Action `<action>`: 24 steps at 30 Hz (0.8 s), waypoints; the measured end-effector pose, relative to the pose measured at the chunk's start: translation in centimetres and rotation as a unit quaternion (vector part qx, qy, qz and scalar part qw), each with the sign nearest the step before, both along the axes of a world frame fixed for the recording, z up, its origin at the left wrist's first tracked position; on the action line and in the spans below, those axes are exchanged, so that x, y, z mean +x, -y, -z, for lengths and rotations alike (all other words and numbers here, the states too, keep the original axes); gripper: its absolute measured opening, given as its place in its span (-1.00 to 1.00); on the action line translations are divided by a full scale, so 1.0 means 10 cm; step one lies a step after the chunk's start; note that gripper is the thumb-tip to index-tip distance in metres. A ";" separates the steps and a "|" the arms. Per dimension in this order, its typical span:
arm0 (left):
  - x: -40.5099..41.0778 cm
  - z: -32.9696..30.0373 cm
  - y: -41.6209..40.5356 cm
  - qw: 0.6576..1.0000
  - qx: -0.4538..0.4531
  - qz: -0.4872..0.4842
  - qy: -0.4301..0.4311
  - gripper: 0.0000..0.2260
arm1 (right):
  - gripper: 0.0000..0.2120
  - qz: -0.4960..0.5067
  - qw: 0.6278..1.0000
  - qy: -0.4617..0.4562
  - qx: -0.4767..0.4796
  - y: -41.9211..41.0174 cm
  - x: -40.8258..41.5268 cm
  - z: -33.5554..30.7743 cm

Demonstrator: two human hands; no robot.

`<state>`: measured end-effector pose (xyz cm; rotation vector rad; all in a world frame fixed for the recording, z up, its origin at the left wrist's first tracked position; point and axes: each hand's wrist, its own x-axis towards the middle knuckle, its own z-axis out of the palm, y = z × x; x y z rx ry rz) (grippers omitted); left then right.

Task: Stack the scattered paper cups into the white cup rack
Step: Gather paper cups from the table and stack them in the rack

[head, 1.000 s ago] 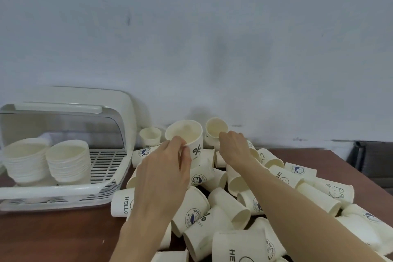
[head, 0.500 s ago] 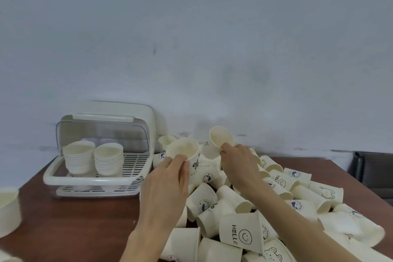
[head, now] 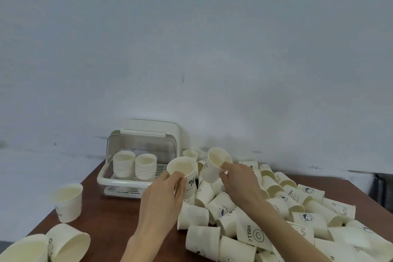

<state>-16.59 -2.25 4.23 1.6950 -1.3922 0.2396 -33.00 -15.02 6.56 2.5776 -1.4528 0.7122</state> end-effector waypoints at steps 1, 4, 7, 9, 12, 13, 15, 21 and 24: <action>0.02 0.00 -0.02 1.000 0.004 0.002 -0.002 -0.90 | -0.75 -0.002 1.000 0.001 0.002 -0.03 0.02 -0.01; 0.12 0.02 -0.09 1.000 0.025 -0.005 -0.001 -0.85 | -0.76 -0.016 1.000 0.009 -0.003 -0.11 0.11 -0.01; 0.23 0.02 -0.16 0.999 0.049 -0.016 -0.005 -0.82 | -0.75 -0.028 0.999 0.032 0.008 -0.16 0.21 0.00; 0.31 0.02 -0.20 0.998 0.056 -0.030 -0.010 -0.83 | -0.74 -0.036 0.998 0.046 0.025 -0.19 0.30 0.01; 0.41 0.00 -0.26 0.997 0.062 -0.048 -0.026 -0.82 | -0.73 -0.046 0.997 0.059 0.035 -0.23 0.45 0.04; 0.44 0.00 -0.27 0.996 0.063 -0.054 -0.031 -0.82 | -0.73 -0.049 0.996 0.061 0.034 -0.24 0.50 0.05; 0.50 -0.02 -0.29 0.995 0.068 -0.067 -0.040 -0.81 | -0.75 -0.057 0.996 0.065 0.037 -0.25 0.60 0.05; 0.63 -0.06 -0.35 0.991 0.074 -0.095 -0.053 -0.78 | -0.79 -0.065 0.995 0.061 0.039 -0.26 0.98 0.01; 0.71 -0.04 -0.41 0.989 0.085 -0.109 -0.059 -0.76 | -0.78 -0.076 0.995 0.052 0.026 -0.23 1.22 -0.03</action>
